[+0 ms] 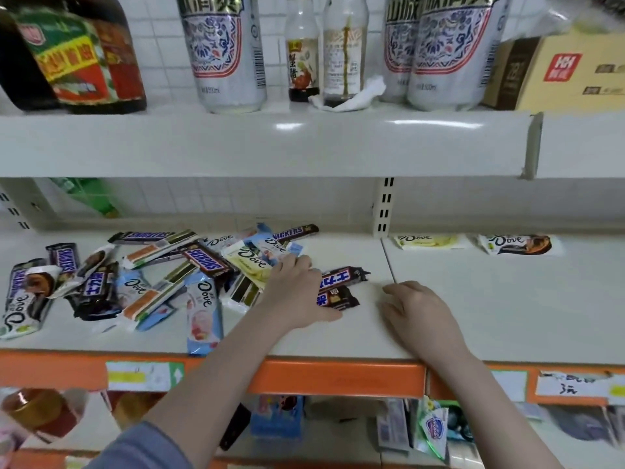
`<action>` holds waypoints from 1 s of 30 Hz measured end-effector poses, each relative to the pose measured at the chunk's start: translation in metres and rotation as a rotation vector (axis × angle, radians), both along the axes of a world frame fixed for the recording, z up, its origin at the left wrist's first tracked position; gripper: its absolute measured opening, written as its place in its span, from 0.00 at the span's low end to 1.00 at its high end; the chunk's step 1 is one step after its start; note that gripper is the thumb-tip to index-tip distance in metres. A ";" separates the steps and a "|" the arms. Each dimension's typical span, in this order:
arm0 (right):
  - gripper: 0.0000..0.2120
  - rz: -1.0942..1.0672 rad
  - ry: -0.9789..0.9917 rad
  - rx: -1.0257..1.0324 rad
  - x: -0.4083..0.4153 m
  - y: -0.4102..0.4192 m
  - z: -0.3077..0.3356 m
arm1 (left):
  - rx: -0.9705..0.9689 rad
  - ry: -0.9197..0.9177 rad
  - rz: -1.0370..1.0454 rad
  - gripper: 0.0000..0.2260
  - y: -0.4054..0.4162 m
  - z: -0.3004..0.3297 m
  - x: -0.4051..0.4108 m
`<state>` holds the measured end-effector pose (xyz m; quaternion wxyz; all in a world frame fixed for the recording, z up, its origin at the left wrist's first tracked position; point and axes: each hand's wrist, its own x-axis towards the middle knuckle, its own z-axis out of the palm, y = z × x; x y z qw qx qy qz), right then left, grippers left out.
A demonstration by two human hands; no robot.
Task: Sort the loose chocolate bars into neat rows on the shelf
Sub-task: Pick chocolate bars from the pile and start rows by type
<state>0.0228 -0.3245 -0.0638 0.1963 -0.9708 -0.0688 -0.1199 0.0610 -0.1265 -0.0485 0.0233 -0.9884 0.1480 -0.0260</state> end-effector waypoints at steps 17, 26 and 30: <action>0.16 0.028 -0.034 0.025 0.021 -0.013 -0.006 | 0.030 0.070 0.019 0.28 -0.017 0.005 -0.007; 0.16 0.158 0.073 -0.008 0.076 -0.001 0.007 | -0.155 0.171 0.151 0.38 -0.007 0.001 -0.025; 0.18 0.344 0.056 -0.092 0.099 0.020 0.016 | -0.169 0.180 0.210 0.46 -0.006 0.000 -0.030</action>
